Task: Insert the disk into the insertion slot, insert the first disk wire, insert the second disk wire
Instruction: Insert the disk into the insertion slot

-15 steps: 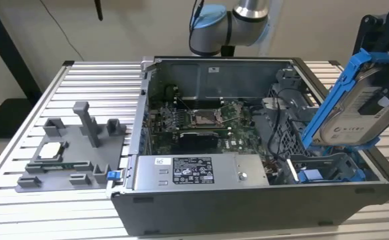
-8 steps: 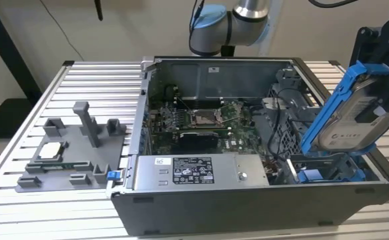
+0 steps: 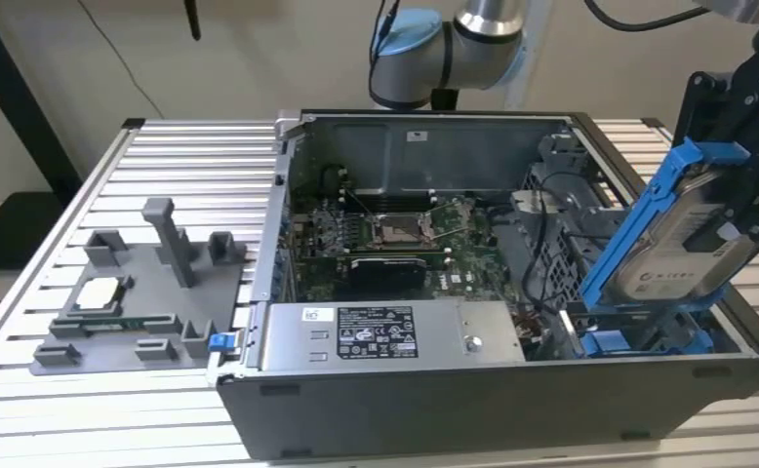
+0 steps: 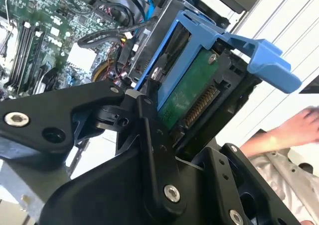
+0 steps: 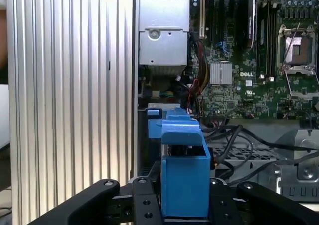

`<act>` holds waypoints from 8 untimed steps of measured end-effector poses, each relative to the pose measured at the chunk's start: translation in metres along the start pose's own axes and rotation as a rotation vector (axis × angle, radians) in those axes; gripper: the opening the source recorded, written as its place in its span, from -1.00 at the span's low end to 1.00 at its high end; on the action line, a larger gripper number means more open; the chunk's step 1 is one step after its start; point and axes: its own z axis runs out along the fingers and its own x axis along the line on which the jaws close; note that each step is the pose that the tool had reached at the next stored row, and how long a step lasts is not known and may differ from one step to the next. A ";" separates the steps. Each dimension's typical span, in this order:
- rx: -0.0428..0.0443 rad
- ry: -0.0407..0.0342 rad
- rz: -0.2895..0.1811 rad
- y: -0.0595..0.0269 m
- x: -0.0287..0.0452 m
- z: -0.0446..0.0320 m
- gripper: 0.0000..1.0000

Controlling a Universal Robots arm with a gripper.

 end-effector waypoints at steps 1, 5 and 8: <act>0.0000 -0.0001 0.000 0.0000 0.0000 0.0016 1.00; 0.0000 -0.0016 0.000 -0.0003 0.0000 0.0089 1.00; -0.0001 -0.0030 -0.002 -0.0006 0.0000 0.0139 1.00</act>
